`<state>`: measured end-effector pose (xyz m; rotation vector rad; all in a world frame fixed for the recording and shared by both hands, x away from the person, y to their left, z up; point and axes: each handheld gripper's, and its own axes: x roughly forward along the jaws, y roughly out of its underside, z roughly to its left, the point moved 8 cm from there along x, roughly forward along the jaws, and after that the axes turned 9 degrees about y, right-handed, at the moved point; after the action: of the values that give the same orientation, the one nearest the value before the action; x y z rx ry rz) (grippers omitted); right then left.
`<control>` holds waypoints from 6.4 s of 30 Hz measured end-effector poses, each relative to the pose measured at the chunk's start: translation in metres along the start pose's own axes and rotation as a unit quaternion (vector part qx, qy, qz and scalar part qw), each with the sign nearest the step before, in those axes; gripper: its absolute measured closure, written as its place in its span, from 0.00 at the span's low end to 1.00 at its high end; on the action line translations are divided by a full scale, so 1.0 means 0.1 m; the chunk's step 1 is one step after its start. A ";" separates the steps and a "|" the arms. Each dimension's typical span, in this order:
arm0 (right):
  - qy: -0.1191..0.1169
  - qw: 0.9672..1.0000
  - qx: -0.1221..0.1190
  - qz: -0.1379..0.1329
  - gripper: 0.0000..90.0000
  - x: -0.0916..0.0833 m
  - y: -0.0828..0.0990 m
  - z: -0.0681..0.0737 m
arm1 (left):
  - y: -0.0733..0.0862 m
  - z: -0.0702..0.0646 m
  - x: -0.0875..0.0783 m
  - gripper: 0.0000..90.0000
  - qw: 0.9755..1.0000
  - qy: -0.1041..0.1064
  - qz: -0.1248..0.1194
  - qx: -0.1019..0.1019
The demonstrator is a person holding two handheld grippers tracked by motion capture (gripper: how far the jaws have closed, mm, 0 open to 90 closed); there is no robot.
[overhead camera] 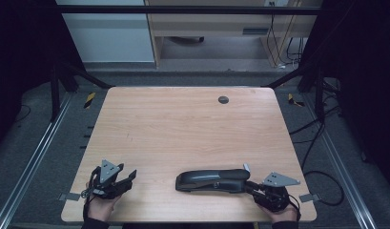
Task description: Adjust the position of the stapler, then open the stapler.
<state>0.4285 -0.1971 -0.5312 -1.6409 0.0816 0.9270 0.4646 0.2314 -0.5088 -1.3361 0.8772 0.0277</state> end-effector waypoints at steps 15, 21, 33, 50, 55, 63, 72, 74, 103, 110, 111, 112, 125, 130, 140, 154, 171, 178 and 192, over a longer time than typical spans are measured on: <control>0.102 0.994 0.035 -0.017 0.42 -0.04 0.00 -0.44 | -0.08 -0.12 -0.02 0.37 1.000 0.012 -0.010 0.009; 0.132 0.990 0.037 -0.009 0.36 -0.04 0.02 -0.58 | -0.15 -0.21 -0.03 0.36 1.000 0.014 -0.015 0.023; 0.143 0.989 0.039 -0.001 0.34 -0.04 0.05 -0.63 | -0.25 -0.42 -0.04 0.34 0.998 0.028 -0.014 0.055; 0.157 0.987 0.041 -0.006 0.32 -0.04 0.04 -0.67 | -0.53 -0.71 -0.08 0.35 0.993 0.032 -0.017 0.115; 0.161 0.986 0.042 -0.009 0.33 -0.05 0.03 -0.67 | -0.64 -0.82 -0.06 0.35 0.990 0.038 -0.018 0.132; 0.167 0.985 0.043 -0.008 0.35 -0.05 0.03 -0.69 | -0.76 -0.97 -0.01 0.35 0.987 0.047 -0.013 0.155; 0.169 0.985 0.046 -0.008 0.36 -0.05 0.02 -0.70 | -0.89 -1.11 0.01 0.36 0.982 0.045 -0.013 0.182; 0.168 0.985 0.047 -0.008 0.36 -0.05 0.02 -0.70 | -0.92 -1.16 0.01 0.36 0.982 0.044 -0.014 0.186; 0.172 0.984 0.051 -0.008 0.37 -0.03 0.02 -0.75 | -1.13 -1.78 0.21 0.36 0.964 0.062 -0.004 0.259; 0.176 0.982 0.060 -0.007 0.33 -0.03 0.02 -0.79 | -1.12 -1.94 0.29 0.36 0.958 0.065 0.005 0.279; 0.177 0.982 0.060 -0.007 0.33 -0.03 0.02 -0.79 | -1.12 -1.96 0.30 0.36 0.958 0.066 0.006 0.280; 0.179 0.982 0.058 -0.008 0.33 -0.03 0.02 -0.80 | -1.12 -1.97 0.31 0.36 0.957 0.067 0.006 0.281; 0.178 0.982 0.061 -0.007 0.33 -0.03 0.03 -0.79 | -1.10 -2.16 0.38 0.36 0.950 0.068 0.015 0.304; 0.179 0.982 0.062 -0.007 0.33 -0.03 0.03 -0.80 | -1.10 -2.23 0.40 0.36 0.947 0.069 0.016 0.313; 0.178 0.982 0.061 -0.007 0.32 -0.03 0.03 -0.80 | -1.06 -2.33 0.45 0.36 0.942 0.068 0.021 0.327; 0.170 0.983 0.061 -0.004 0.37 -0.02 0.02 -0.78 | -1.02 -2.51 0.55 0.35 0.932 0.064 0.035 0.355; 0.163 0.985 0.056 -0.005 0.46 -0.03 0.02 -0.77 | -0.97 -2.66 0.69 0.34 0.919 0.054 0.050 0.387; 0.161 0.985 0.054 -0.003 0.48 -0.03 0.03 -0.76 | -0.97 -2.71 0.75 0.34 0.914 0.049 0.056 0.400; 0.137 0.990 0.036 -0.013 0.61 -0.05 0.01 -0.66 | -0.96 -2.79 0.91 0.34 0.896 0.031 0.083 0.436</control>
<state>0.4588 -0.2558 -0.5290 -1.6902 0.2779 0.6667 0.4254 -0.0727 -0.4730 -0.4190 0.8962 -0.2536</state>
